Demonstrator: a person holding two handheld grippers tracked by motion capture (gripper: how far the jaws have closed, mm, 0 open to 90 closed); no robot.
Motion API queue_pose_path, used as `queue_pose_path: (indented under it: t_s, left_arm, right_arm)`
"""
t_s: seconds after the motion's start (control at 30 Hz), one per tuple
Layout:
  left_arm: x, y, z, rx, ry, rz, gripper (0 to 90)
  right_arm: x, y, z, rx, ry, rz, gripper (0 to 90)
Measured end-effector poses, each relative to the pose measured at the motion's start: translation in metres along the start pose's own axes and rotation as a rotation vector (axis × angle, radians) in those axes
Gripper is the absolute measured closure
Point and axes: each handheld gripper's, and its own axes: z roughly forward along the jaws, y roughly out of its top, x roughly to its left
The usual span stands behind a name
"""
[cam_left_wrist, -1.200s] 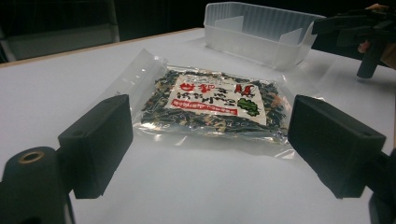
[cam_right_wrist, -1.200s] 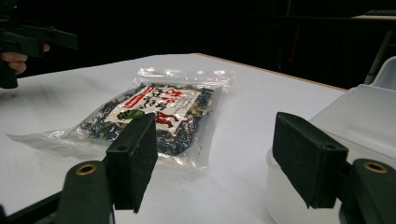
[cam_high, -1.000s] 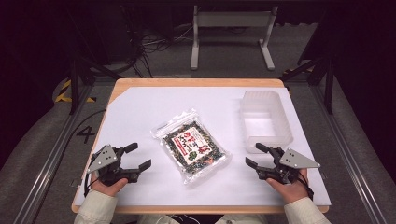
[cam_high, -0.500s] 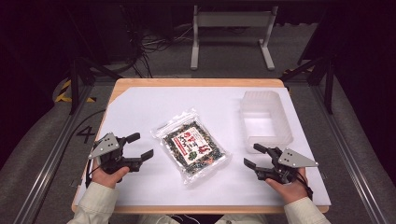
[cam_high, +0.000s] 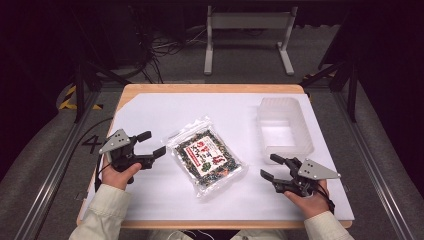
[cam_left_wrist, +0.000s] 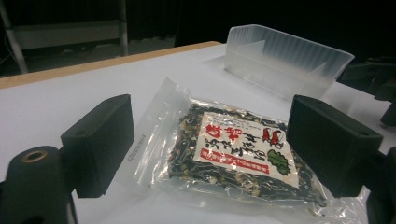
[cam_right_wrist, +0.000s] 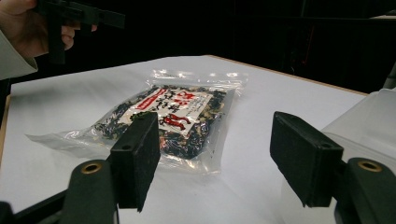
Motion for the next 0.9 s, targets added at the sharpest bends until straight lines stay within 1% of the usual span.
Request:
queue_pose_path:
  t_s: [0.03,0.07,0.1,0.13,0.17,0.23,0.4,0.5,0.53,0.57,0.67,0.73,0.77,0.83,0.9]
  left_arm:
    - [0.002,0.000,0.002,-0.004,0.008,-0.007,17.0]
    - [0.003,0.000,0.004,0.006,0.014,-0.016,20.0]
    - [0.005,0.000,0.006,0.030,0.017,-0.033,22.1]
    - [0.008,0.000,0.009,0.050,0.010,-0.040,23.4]
    - [0.009,0.000,0.012,0.046,0.008,-0.034,24.1]
    - [0.010,0.000,0.013,0.045,0.010,-0.036,24.3]
    - [0.016,0.004,0.022,0.025,0.016,-0.039,23.4]
    - [0.020,0.003,0.028,-0.005,0.011,-0.057,25.1]
    - [0.020,0.003,0.028,-0.005,0.011,-0.057,25.5]
    - [0.022,0.002,0.031,-0.006,0.009,-0.066,25.5]
    - [0.029,-0.003,0.037,0.009,0.001,-0.087,25.8]
    - [0.034,-0.007,0.040,0.039,0.012,-0.087,26.1]
    - [0.036,-0.007,0.041,0.039,0.016,-0.082,26.2]
    - [0.039,-0.010,0.043,0.050,0.016,-0.099,27.7]
    - [0.042,-0.012,0.046,0.063,0.017,-0.105,28.6]
  right_arm:
    - [0.000,0.000,0.000,0.003,0.002,0.000,33.7]
    - [0.000,0.000,0.000,0.004,0.003,0.000,33.7]
    - [0.000,0.000,0.000,0.003,0.003,-0.002,33.6]
    - [0.001,0.000,0.000,0.003,0.003,-0.003,33.6]
    - [0.001,0.000,0.001,0.000,0.007,-0.005,33.7]
    - [0.001,0.000,0.001,0.004,0.012,-0.003,33.7]
    - [0.002,-0.001,0.001,0.010,0.023,0.006,34.3]
    - [0.002,-0.001,0.000,0.011,0.023,0.005,34.3]
    - [0.002,-0.001,0.000,0.011,0.023,0.005,34.3]
    - [0.002,-0.001,0.000,0.009,0.023,0.003,34.3]
    - [0.003,-0.001,-0.001,0.010,0.017,0.004,34.3]
    - [0.004,-0.001,-0.002,0.014,0.016,0.000,34.3]
    - [0.005,-0.002,-0.003,0.016,0.013,-0.001,34.3]
    - [0.006,-0.002,-0.004,0.020,0.013,-0.005,34.3]
    - [0.006,-0.002,-0.004,0.024,0.010,-0.008,34.3]
